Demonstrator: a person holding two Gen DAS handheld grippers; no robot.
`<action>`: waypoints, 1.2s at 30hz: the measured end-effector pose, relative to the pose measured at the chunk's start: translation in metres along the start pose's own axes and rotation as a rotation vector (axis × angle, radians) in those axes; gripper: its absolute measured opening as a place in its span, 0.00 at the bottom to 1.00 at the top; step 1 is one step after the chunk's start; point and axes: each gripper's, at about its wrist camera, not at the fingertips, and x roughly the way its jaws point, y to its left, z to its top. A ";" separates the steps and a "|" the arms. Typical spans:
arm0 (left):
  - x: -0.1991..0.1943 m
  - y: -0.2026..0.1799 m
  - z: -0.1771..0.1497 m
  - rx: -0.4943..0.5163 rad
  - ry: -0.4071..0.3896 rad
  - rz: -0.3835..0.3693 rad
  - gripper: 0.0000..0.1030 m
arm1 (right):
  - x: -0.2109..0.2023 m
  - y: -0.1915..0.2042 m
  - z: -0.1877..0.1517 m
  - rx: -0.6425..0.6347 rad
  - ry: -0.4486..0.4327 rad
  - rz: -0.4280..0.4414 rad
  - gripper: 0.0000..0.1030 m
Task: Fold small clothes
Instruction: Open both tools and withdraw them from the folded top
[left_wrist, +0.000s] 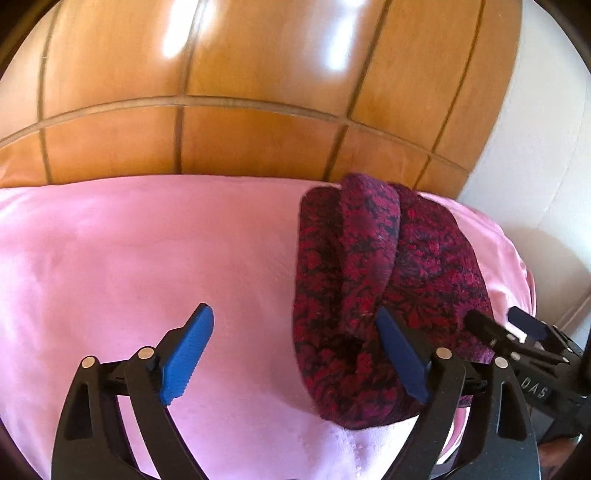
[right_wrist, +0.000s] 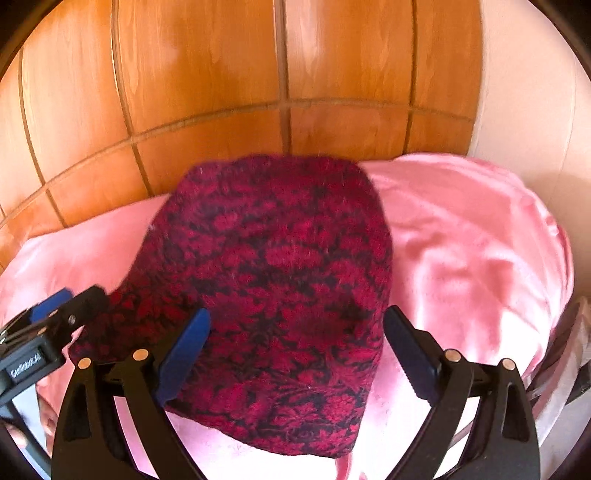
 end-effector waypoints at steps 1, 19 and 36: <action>-0.004 0.002 0.000 -0.006 -0.012 0.014 0.86 | -0.006 0.003 0.002 0.008 -0.020 -0.022 0.96; -0.051 0.012 -0.017 0.022 -0.115 0.177 0.96 | -0.051 0.058 -0.014 -0.011 -0.196 -0.156 0.98; -0.056 -0.001 -0.019 0.050 -0.125 0.189 0.96 | -0.053 0.049 -0.024 0.032 -0.178 -0.123 0.98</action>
